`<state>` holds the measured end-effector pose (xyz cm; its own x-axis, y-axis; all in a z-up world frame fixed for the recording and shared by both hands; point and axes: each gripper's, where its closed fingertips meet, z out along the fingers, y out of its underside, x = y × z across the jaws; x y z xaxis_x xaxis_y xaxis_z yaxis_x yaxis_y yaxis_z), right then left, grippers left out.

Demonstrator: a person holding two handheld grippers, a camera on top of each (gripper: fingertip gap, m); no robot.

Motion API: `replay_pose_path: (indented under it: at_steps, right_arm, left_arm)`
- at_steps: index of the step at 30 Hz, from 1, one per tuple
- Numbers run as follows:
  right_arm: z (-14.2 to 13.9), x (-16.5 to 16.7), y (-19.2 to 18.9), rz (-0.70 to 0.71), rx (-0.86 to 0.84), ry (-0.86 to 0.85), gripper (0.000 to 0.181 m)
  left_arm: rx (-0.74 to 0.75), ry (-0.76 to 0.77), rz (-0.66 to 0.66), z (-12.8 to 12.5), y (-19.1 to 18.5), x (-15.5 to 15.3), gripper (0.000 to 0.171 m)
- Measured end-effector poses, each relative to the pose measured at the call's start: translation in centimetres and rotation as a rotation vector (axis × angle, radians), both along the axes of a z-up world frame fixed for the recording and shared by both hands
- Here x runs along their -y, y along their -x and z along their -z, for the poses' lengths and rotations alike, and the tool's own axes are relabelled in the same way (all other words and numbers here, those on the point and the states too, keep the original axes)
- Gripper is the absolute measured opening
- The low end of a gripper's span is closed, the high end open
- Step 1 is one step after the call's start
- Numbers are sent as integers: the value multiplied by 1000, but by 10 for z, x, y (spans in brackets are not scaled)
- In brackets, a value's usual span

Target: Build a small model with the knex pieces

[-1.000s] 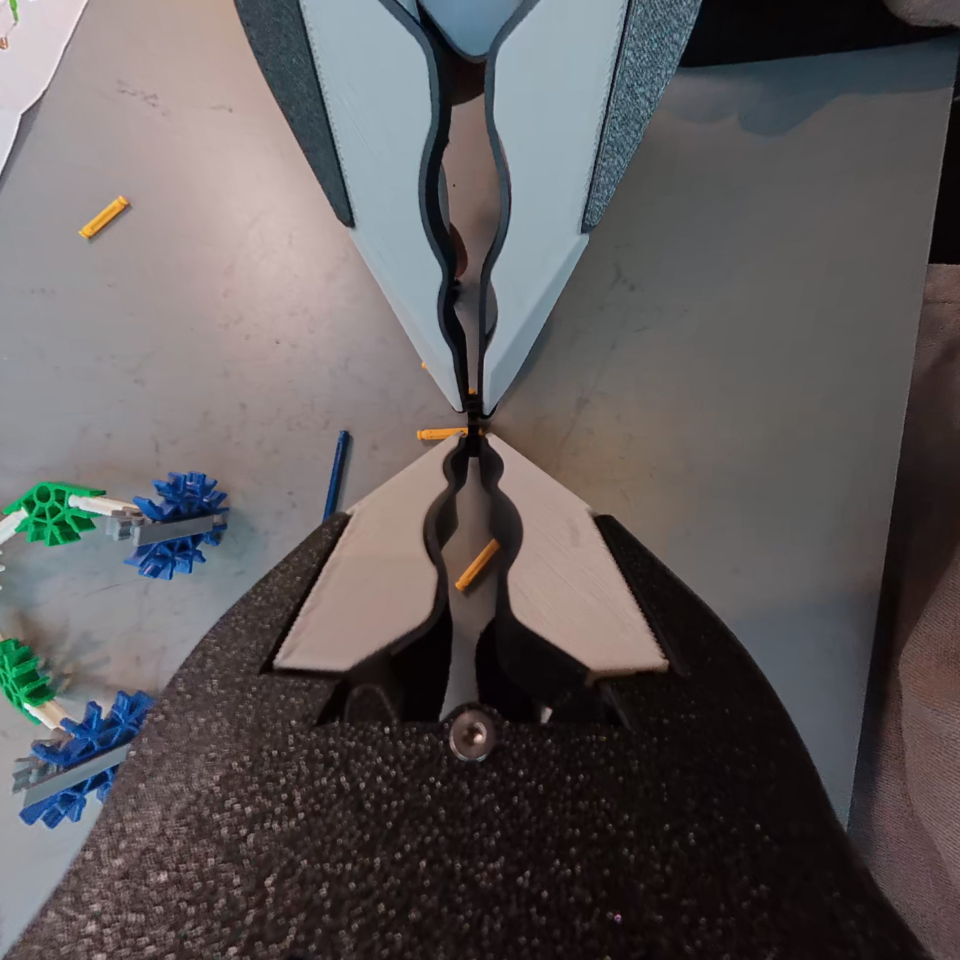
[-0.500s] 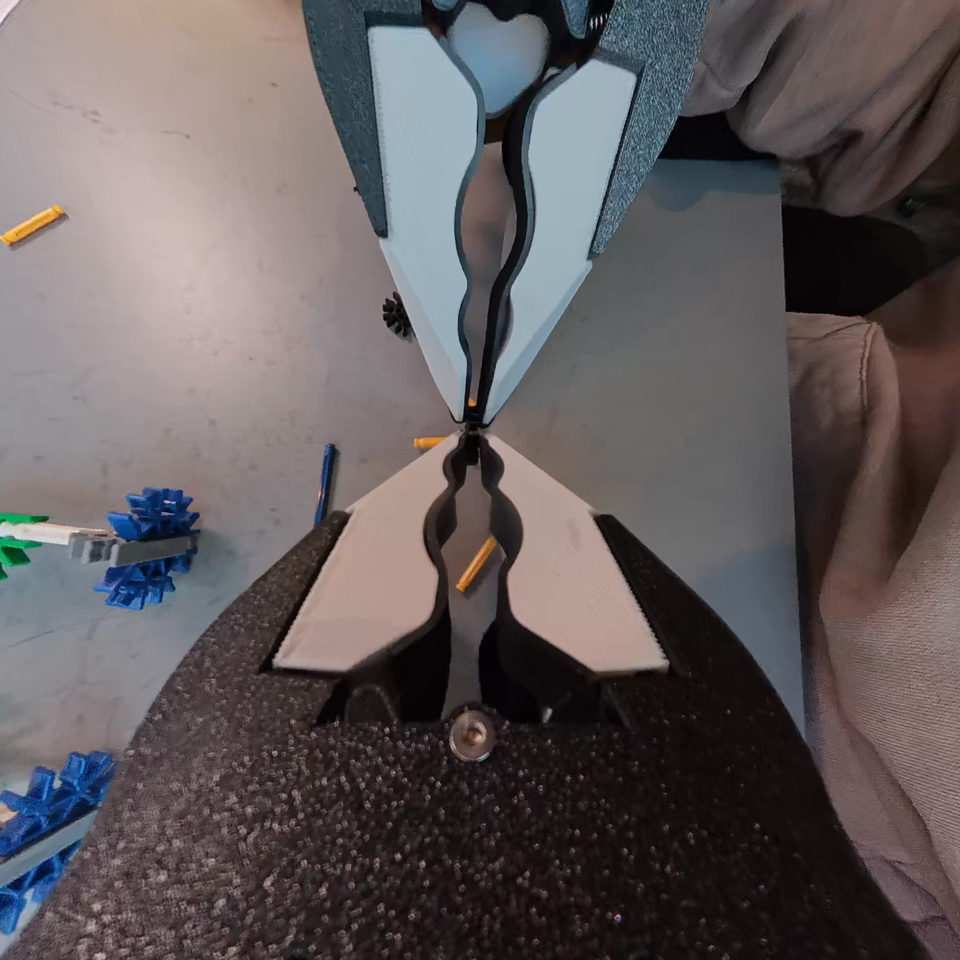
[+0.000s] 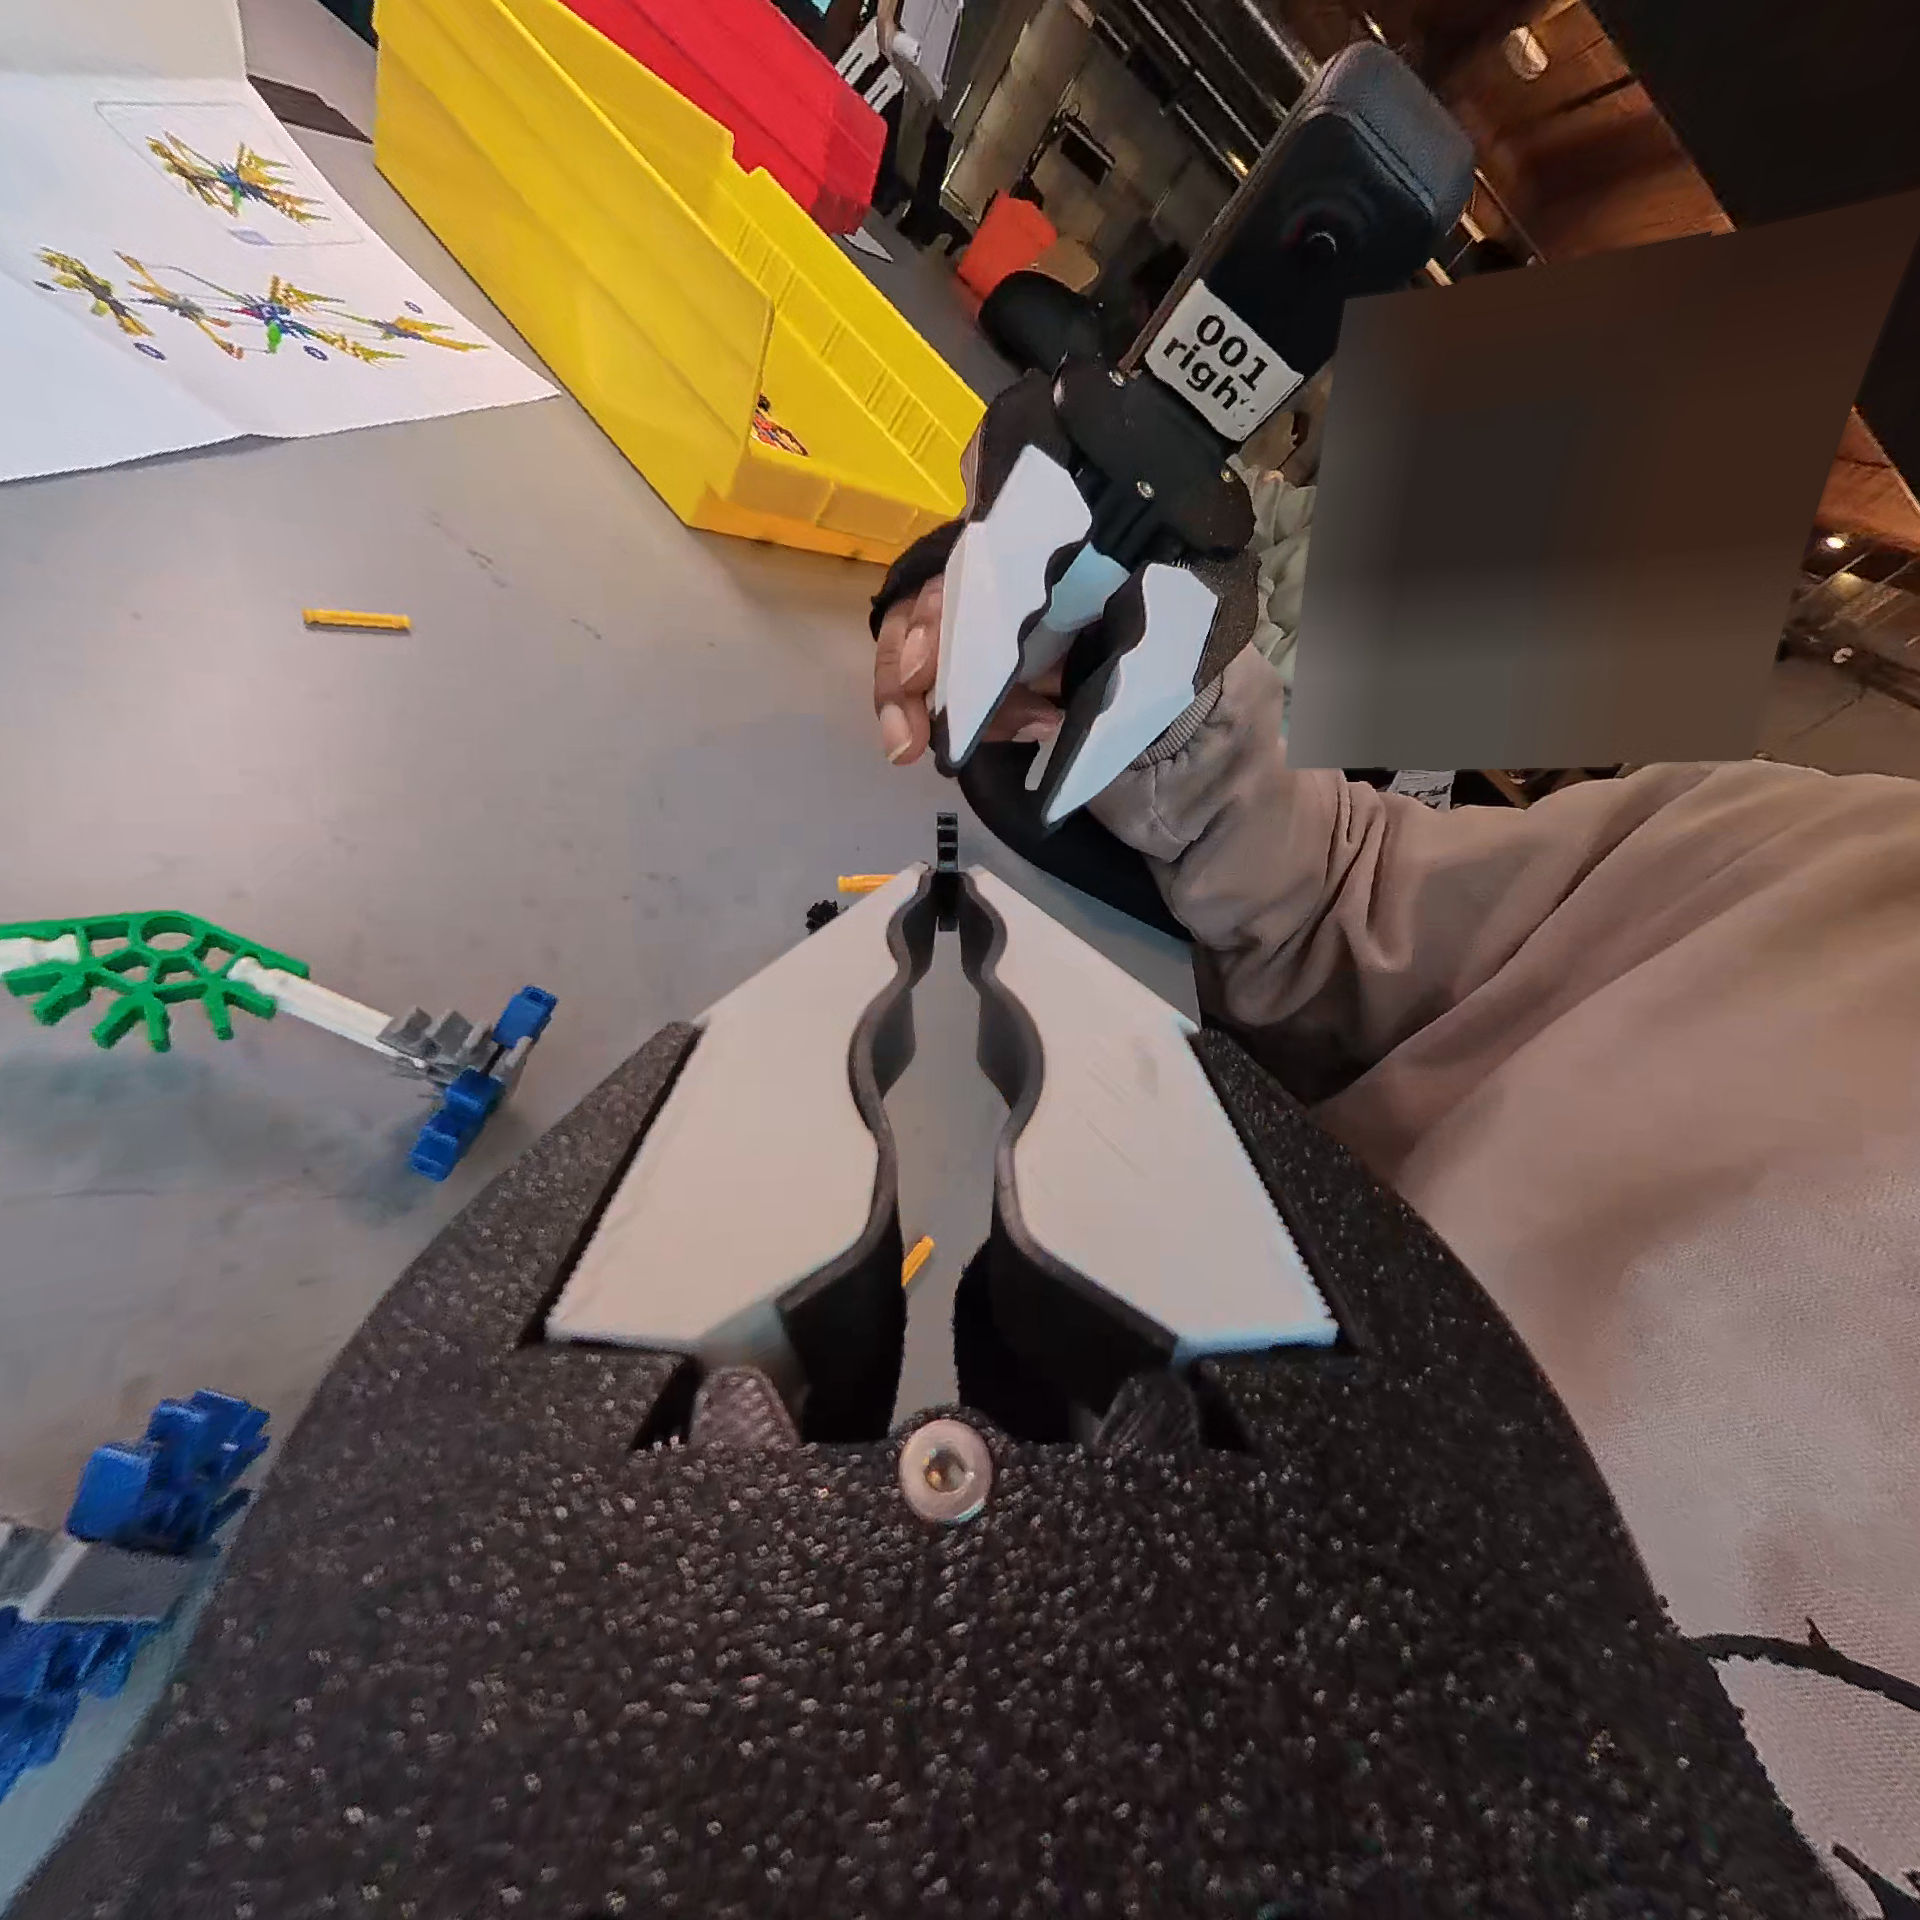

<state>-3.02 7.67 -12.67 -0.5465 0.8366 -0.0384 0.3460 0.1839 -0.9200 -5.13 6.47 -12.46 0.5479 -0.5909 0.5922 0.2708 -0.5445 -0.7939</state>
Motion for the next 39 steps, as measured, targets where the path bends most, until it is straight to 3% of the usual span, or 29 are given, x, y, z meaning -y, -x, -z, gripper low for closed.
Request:
replay_pose_path:
  at_steps: [6,11,22,29,39]
  right_arm:
    - [17,6,1,-14,54,-50,12]
    - [17,12,7,0,64,17,8]
    - [-13,15,20,59,16,351,8]
    - [-31,18,22,56,-54,462,6]
    - [-40,14,20,58,-99,481,2]
  left_arm:
    - [-11,7,11,4,-5,1,2]
    - [16,3,4,3,-5,0,2]
    - [76,-178,-69,-27,4,-1,2]
    - [81,-295,-85,-43,3,3,2]
    - [95,-309,-88,-48,3,5,2]
